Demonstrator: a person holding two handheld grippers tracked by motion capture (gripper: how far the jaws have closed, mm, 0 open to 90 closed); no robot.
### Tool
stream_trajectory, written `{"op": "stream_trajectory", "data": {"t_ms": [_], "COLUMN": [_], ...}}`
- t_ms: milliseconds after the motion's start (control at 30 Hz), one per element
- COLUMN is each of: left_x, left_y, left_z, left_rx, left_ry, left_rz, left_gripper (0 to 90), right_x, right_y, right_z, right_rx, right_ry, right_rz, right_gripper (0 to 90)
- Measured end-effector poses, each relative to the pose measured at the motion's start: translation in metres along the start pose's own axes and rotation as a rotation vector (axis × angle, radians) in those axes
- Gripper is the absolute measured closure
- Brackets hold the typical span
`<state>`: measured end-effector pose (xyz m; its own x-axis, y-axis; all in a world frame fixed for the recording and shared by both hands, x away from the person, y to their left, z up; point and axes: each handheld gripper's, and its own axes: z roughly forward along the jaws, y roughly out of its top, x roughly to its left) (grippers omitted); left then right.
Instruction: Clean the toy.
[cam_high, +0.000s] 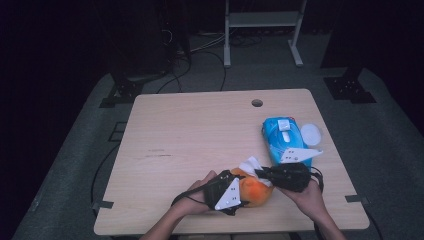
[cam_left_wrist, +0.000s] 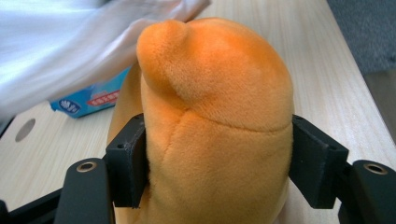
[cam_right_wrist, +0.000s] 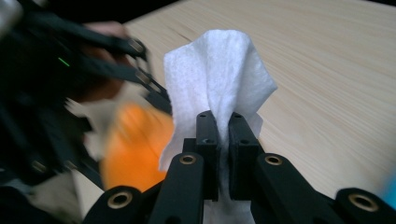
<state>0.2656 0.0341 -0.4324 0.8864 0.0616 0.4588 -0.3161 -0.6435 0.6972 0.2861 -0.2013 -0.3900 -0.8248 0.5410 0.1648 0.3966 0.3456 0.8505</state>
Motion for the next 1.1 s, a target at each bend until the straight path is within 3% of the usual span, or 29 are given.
{"op": "stream_trajectory", "data": {"t_ms": [100,233,300,400,533,733,933,1033,1100], "left_x": [0.002,0.01,0.016,0.028,0.037,0.04,0.041,0.04,0.037], "left_y": [-0.001,-0.005,-0.01,-0.02,-0.028,-0.031,-0.031,-0.028,-0.025], "left_z": [-0.002,-0.005,-0.007,-0.009,-0.012,-0.012,-0.011,-0.008,-0.004], "left_rx": [0.006,0.001,-0.006,-0.037,-0.058,-0.068,-0.07,-0.077,-0.07], "left_ry": [-0.003,-0.003,-0.012,-0.023,-0.017,-0.016,-0.008,0.007,0.005], "left_rz": [-0.02,-0.104,-0.159,-0.293,-0.417,-0.467,-0.488,-0.529,-0.509], "left_gripper": [31.1,31.9,31.9,31.9,31.9,31.8,31.7,31.7,30.8], "right_x": [0.007,-0.01,-0.019,-0.034,-0.037,-0.027,-0.032,-0.023,-0.01], "right_y": [0.004,-0.004,-0.009,-0.018,-0.021,-0.013,-0.018,-0.013,-0.006], "right_z": [0.005,0.003,0.001,-0.005,-0.01,-0.011,-0.009,-0.008,-0.002], "right_rx": [0.013,0.02,0.032,0.034,0.008,-0.043,-0.027,-0.033,-0.02], "right_ry": [-0.004,-0.036,-0.055,-0.046,-0.048,-0.013,-0.052,-0.04,-0.044], "right_rz": [-0.034,0.028,0.058,0.12,0.142,0.11,0.127,0.092,0.037], "right_gripper": [84.2,84.3,84.2,84.3,84.3,84.2,84.2,84.2,84.1]}}
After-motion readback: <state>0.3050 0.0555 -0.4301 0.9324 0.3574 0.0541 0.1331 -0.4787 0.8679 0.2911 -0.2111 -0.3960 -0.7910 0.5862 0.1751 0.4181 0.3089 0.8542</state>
